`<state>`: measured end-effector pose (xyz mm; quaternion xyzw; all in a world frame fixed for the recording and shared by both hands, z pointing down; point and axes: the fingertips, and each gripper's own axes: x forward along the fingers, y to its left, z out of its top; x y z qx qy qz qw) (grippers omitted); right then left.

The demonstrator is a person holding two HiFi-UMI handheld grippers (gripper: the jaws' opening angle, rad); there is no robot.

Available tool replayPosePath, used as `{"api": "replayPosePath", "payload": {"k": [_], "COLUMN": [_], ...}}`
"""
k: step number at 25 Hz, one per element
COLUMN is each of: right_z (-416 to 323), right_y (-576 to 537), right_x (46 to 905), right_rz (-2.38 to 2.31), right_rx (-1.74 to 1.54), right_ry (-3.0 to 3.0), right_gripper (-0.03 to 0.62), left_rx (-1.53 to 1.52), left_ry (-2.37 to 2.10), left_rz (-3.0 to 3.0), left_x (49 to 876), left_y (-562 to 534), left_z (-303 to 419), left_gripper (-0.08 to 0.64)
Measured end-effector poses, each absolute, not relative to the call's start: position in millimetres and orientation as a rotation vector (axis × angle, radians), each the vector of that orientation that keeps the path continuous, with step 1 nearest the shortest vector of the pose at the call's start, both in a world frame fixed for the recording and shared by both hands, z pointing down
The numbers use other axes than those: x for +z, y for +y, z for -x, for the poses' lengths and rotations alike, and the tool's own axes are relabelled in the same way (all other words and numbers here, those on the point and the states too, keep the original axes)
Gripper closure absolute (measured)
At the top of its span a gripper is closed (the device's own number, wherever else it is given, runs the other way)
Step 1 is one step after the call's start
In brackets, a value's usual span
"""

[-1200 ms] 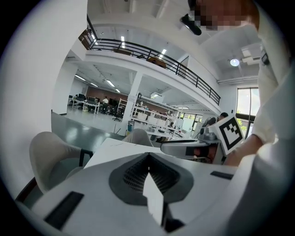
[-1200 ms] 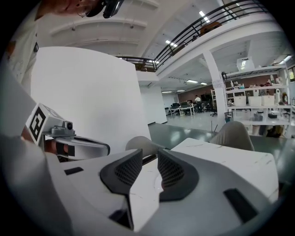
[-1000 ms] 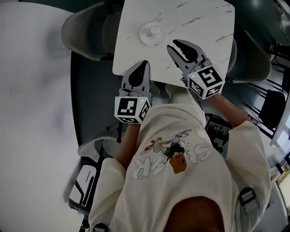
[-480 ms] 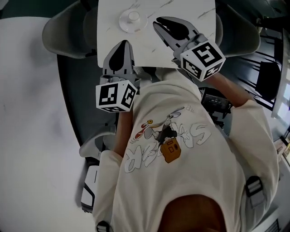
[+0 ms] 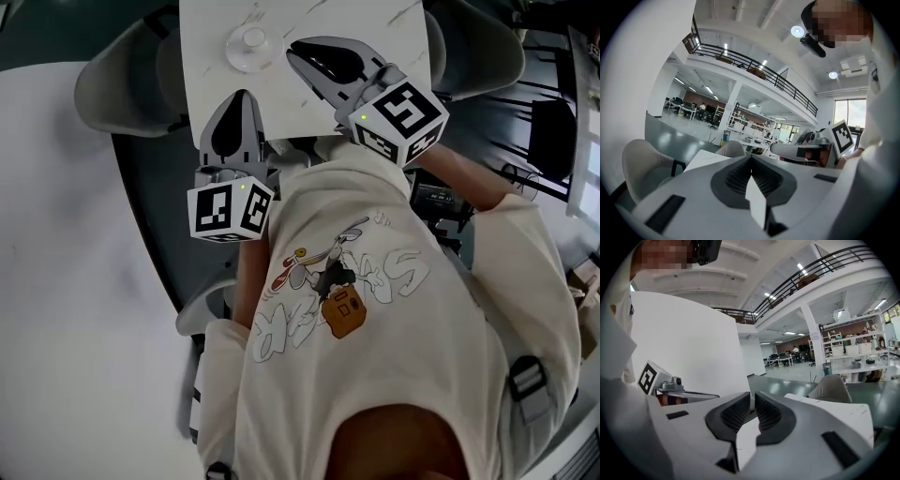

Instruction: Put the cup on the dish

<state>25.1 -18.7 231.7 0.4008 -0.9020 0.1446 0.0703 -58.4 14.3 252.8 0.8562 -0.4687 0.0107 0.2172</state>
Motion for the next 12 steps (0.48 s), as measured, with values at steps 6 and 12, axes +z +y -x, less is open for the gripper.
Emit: {"api": "replayPosePath", "payload": {"k": [6,12], "right_z": [-19.1,-10.2], "right_y": [-14.4,-6.4], "right_x": [237.9,263.1], "right_rz": [-1.161,-0.975], "right_rx": [0.405,0.362], "right_ry": [-2.705,-2.635], "right_gripper": [0.555,0.557], "left_rx": [0.031,0.071], "left_ry": [-1.283,-1.248], "left_rz": [-2.382,-2.380], "left_x": [254.8,256.8], "left_y": [18.2,35.3], "left_z": [52.4,58.4], "left_gripper": [0.558,0.558]}}
